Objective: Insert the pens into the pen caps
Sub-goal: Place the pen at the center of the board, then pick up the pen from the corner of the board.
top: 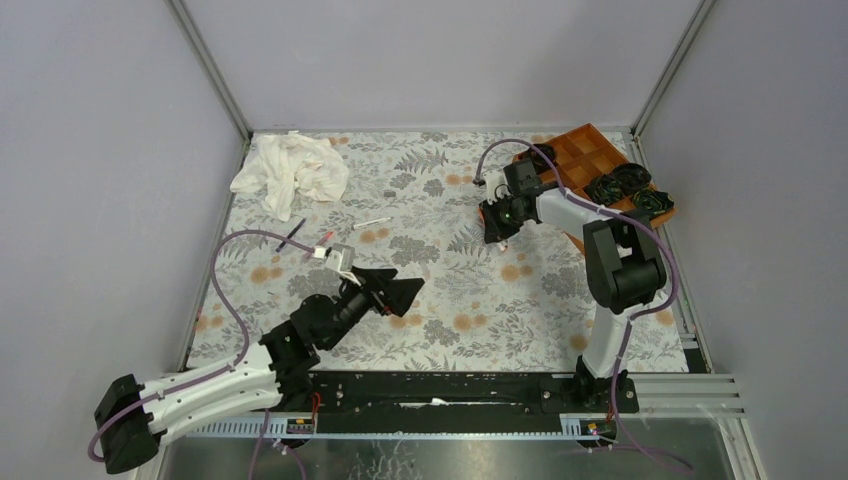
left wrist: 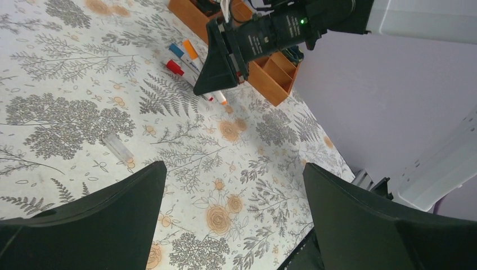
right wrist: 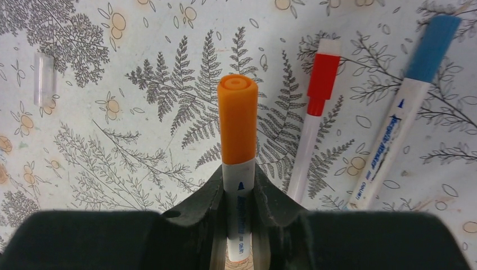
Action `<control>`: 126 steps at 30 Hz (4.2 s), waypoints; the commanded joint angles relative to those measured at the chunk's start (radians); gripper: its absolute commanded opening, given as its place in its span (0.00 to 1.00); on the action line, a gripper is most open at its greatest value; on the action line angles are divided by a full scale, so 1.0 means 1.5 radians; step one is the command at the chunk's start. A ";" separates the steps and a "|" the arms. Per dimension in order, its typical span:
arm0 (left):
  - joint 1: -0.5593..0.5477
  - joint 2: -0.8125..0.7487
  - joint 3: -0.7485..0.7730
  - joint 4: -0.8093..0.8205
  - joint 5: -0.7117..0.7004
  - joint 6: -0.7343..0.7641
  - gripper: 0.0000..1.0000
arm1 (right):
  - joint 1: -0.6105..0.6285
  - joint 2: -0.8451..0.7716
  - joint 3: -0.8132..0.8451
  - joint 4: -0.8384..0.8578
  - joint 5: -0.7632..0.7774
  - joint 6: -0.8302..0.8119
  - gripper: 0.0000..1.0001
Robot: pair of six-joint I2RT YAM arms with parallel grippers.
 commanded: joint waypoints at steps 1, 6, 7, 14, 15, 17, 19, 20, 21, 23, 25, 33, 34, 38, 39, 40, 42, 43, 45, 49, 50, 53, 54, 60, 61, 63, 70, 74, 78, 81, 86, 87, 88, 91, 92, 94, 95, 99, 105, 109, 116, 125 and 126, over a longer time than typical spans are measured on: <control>0.004 -0.041 -0.013 -0.033 -0.044 0.008 0.99 | 0.013 0.020 0.034 -0.017 0.033 -0.003 0.14; 0.005 -0.037 -0.008 -0.037 -0.045 0.007 0.99 | 0.014 0.040 0.039 -0.012 0.047 0.001 0.17; 0.005 -0.034 -0.006 -0.037 -0.044 0.007 0.99 | 0.014 0.039 0.037 -0.010 0.050 0.001 0.18; 0.004 0.011 0.025 -0.026 -0.033 0.018 0.99 | 0.015 0.018 0.020 0.001 0.055 -0.002 0.28; 0.004 0.015 0.031 -0.025 -0.029 0.021 0.99 | 0.014 0.014 0.018 0.002 0.053 -0.002 0.31; 0.006 0.025 0.045 -0.028 -0.021 0.027 0.99 | 0.014 0.004 0.015 0.004 0.052 -0.003 0.35; 0.009 0.034 0.059 -0.034 -0.010 0.032 0.99 | 0.014 -0.006 0.011 0.005 0.052 -0.004 0.37; 0.011 0.037 0.067 -0.040 -0.006 0.034 0.99 | 0.014 -0.010 0.009 0.005 0.050 -0.005 0.37; 0.014 0.042 0.075 -0.048 -0.001 0.035 0.99 | 0.014 -0.016 0.009 0.003 0.049 -0.007 0.37; 0.021 0.051 0.093 -0.068 0.013 0.036 0.99 | 0.013 -0.031 0.007 0.001 0.049 -0.013 0.37; 0.034 0.058 0.111 -0.091 0.032 0.036 0.99 | 0.013 -0.053 0.004 -0.003 0.043 -0.019 0.37; 0.171 0.102 0.187 -0.174 0.202 0.023 0.99 | -0.041 -0.173 0.003 -0.056 -0.123 -0.054 0.39; 0.185 0.107 0.199 -0.186 0.219 0.025 0.99 | -0.049 -0.193 0.002 -0.063 -0.152 -0.059 0.39; 0.233 0.130 0.275 -0.270 0.254 0.074 0.99 | -0.069 -0.293 -0.020 -0.077 -0.230 -0.069 0.42; 0.244 0.140 0.304 -0.300 0.265 0.095 0.99 | -0.070 -0.323 -0.029 -0.076 -0.244 -0.070 0.43; 0.253 0.153 0.336 -0.331 0.275 0.118 0.99 | -0.069 -0.351 -0.039 -0.071 -0.258 -0.068 0.46; 0.265 0.190 0.406 -0.403 0.283 0.173 0.99 | -0.069 -0.410 -0.062 -0.061 -0.283 -0.067 0.51; 0.268 0.211 0.444 -0.444 0.279 0.204 0.99 | -0.069 -0.436 -0.074 -0.051 -0.293 -0.064 0.53; 0.269 0.263 0.505 -0.511 0.266 0.260 0.99 | -0.072 -0.486 -0.105 -0.030 -0.321 -0.060 0.59; 0.271 0.307 0.558 -0.557 0.246 0.356 0.99 | -0.079 -0.568 -0.176 0.029 -0.371 -0.061 0.74; 0.271 0.313 0.559 -0.556 0.239 0.374 0.99 | -0.080 -0.577 -0.200 0.049 -0.382 -0.062 0.78; 0.282 0.332 0.561 -0.556 0.223 0.420 0.99 | -0.085 -0.609 -0.264 0.111 -0.410 -0.070 0.90; 0.290 0.341 0.562 -0.559 0.214 0.430 0.99 | -0.085 -0.612 -0.280 0.123 -0.414 -0.072 0.92; 0.360 0.415 0.565 -0.588 0.144 0.477 0.99 | -0.085 -0.594 -0.281 0.070 -0.418 -0.143 0.94; 0.372 0.428 0.567 -0.594 0.132 0.479 0.99 | -0.085 -0.595 -0.282 0.057 -0.414 -0.167 0.96; 0.398 0.456 0.571 -0.596 0.121 0.483 0.99 | -0.085 -0.597 -0.279 0.014 -0.410 -0.230 0.97; 0.431 0.515 0.583 -0.588 0.083 0.502 0.99 | -0.085 -0.577 -0.291 -0.013 -0.435 -0.291 0.98; 0.432 0.505 0.526 -0.523 0.062 0.507 0.99 | -0.092 -0.585 -0.318 -0.034 -0.441 -0.378 0.99; 0.432 0.503 0.535 -0.541 0.078 0.499 0.99 | -0.113 -0.583 -0.340 -0.074 -0.486 -0.474 1.00; 0.433 0.500 0.520 -0.531 0.066 0.504 0.99 | -0.115 -0.578 -0.352 -0.067 -0.488 -0.485 1.00; 0.435 0.515 0.513 -0.527 0.045 0.502 0.99 | -0.115 -0.561 -0.344 -0.065 -0.464 -0.476 1.00; 0.436 0.520 0.513 -0.526 0.046 0.500 0.99 | -0.115 -0.560 -0.342 -0.066 -0.461 -0.474 1.00; 0.437 0.525 0.513 -0.525 0.048 0.498 0.99 | -0.115 -0.560 -0.340 -0.064 -0.457 -0.469 1.00; 0.443 0.542 0.516 -0.524 0.052 0.492 0.99 | -0.115 -0.561 -0.334 -0.065 -0.452 -0.457 1.00; 0.447 0.546 0.517 -0.524 0.054 0.490 0.99 | -0.115 -0.562 -0.332 -0.065 -0.453 -0.453 1.00; 0.458 0.555 0.518 -0.524 0.065 0.489 0.99 | -0.115 -0.567 -0.330 -0.066 -0.455 -0.447 1.00; 0.464 0.559 0.519 -0.525 0.073 0.489 0.99 | -0.115 -0.569 -0.329 -0.065 -0.456 -0.445 1.00; 0.488 0.572 0.520 -0.523 0.080 0.500 0.99 | -0.115 -0.573 -0.326 -0.064 -0.456 -0.440 1.00; 0.573 0.646 0.559 -0.544 0.163 0.506 0.79 | -0.115 -0.571 -0.317 -0.071 -0.459 -0.431 1.00; 0.636 0.695 0.581 -0.566 0.229 0.505 0.70 | -0.115 -0.579 -0.316 -0.068 -0.468 -0.421 1.00; 0.644 0.733 0.582 -0.574 0.214 0.517 0.69 | -0.115 -0.576 -0.314 -0.070 -0.482 -0.416 1.00; 0.651 0.749 0.585 -0.576 0.224 0.518 0.69 | -0.115 -0.569 -0.315 -0.071 -0.486 -0.416 1.00; 0.652 0.751 0.585 -0.577 0.226 0.517 0.69 | -0.115 -0.569 -0.316 -0.071 -0.487 -0.417 1.00</control>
